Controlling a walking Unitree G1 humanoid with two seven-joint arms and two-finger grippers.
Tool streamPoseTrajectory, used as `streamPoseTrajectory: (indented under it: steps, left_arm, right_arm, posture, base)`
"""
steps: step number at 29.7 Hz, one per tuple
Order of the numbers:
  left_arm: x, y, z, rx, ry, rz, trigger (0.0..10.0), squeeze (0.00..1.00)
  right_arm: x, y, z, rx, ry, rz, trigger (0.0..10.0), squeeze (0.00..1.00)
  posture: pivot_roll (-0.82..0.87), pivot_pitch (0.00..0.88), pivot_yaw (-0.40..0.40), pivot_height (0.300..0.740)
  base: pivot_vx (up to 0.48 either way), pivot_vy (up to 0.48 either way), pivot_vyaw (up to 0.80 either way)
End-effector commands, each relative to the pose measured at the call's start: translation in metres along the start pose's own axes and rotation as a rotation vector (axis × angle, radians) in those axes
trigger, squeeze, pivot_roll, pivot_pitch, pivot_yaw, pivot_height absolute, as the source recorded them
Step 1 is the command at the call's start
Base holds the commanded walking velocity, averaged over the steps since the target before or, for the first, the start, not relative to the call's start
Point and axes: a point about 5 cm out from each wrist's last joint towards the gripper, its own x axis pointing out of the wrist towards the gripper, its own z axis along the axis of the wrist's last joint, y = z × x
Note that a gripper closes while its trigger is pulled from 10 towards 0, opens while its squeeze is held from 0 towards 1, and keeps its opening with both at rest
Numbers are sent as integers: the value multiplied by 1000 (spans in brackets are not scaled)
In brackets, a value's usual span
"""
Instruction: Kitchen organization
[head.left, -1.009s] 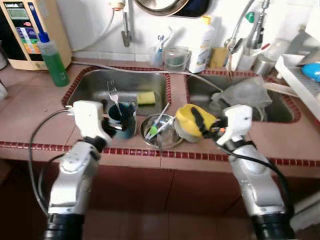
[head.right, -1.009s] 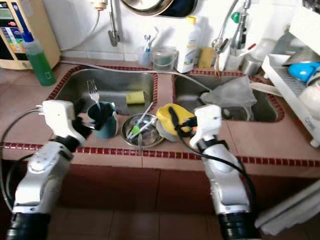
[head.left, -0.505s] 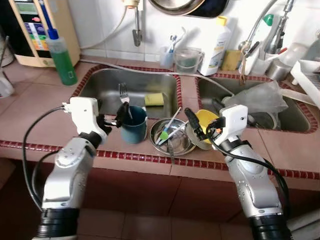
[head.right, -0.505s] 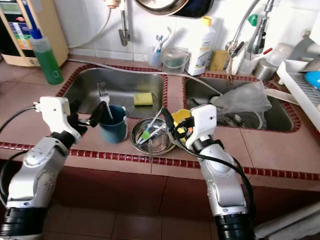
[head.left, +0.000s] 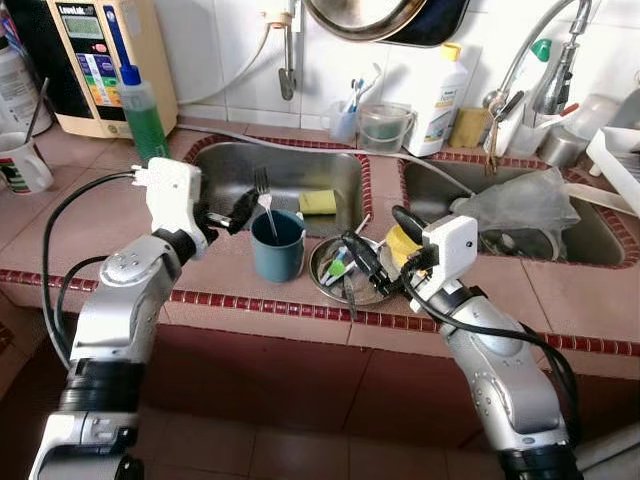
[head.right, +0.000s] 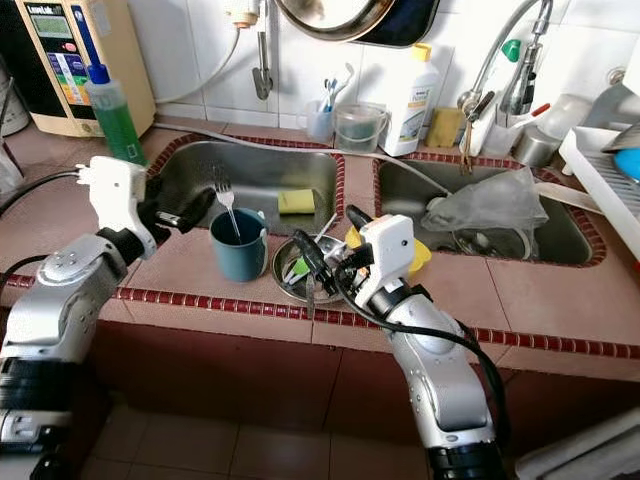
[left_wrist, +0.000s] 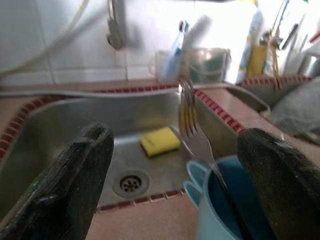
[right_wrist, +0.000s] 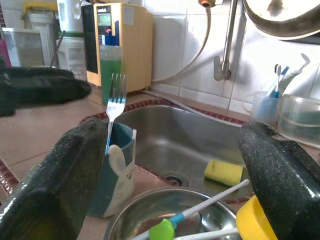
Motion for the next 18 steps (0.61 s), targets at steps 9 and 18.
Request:
streamPoseTrajectory:
  steps: [9, 18]
  left_arm:
    - [22, 2, 3, 29, 87, -66, 10000, 0]
    - [35, -8, 8, -19, 104, -147, 10000, 0]
  right_arm:
    - [-15, 10, 8, -22, 23, 88, 10000, 0]
    - [-20, 14, 7, -28, 44, 94, 10000, 0]
  posture:
    - [-77, 32, 31, 740]
    - [-90, 31, 44, 740]
  base:
    - [0, 0, 0]
    - [0, 0, 0]
